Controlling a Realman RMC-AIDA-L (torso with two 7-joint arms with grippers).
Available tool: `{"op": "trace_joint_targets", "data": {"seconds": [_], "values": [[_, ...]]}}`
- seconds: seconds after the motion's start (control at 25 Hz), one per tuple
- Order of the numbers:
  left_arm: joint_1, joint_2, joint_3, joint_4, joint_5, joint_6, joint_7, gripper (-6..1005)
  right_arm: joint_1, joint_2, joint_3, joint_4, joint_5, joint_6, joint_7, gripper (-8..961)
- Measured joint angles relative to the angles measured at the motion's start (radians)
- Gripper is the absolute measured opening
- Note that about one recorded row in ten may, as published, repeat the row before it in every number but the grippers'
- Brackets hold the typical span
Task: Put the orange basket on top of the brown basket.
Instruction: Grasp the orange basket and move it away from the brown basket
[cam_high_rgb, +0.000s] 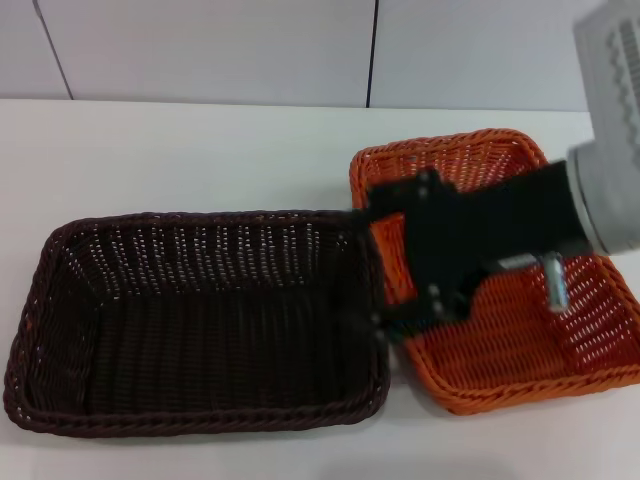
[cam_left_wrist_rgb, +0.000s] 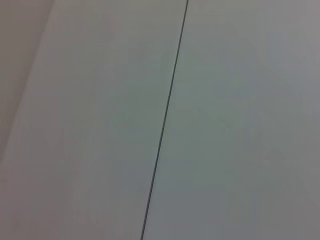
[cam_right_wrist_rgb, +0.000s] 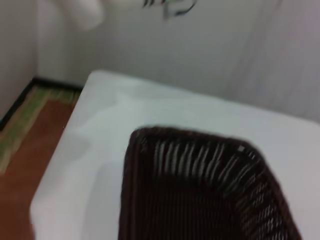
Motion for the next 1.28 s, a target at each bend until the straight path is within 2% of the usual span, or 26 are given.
{"op": "trace_joint_targets", "data": {"seconds": [0.04,0.08,0.12,0.52,0.84,1.28], "values": [[-0.002,-0.001,0.0,-0.001,-0.002,0.004,0.0,860,-0.011,-0.015,-0.011,0.024,-0.023,0.018,-0.004,816],[-0.002,-0.001,0.0,-0.001,-0.002,0.004,0.0,860,-0.011,-0.015,-0.011,0.024,-0.023,0.018,-0.004,816],[-0.003,-0.001,0.0,-0.001,-0.002,0.008,0.0,860,-0.021,-0.027,-0.022,0.045,-0.041,0.031,-0.006,816],[-0.019,0.0,0.0,0.015,-0.001,0.077,0.0,860,-0.072,-0.066,-0.124,0.093,-0.146,0.064,-0.003,817],[-0.034,-0.003,0.0,0.015,0.004,0.096,0.0,859,-0.094,-0.073,-0.167,0.067,-0.236,0.055,-0.001,805],[-0.023,-0.004,0.0,0.007,0.005,0.096,0.0,859,-0.098,-0.076,-0.23,0.014,-0.337,0.03,0.022,779]]}}
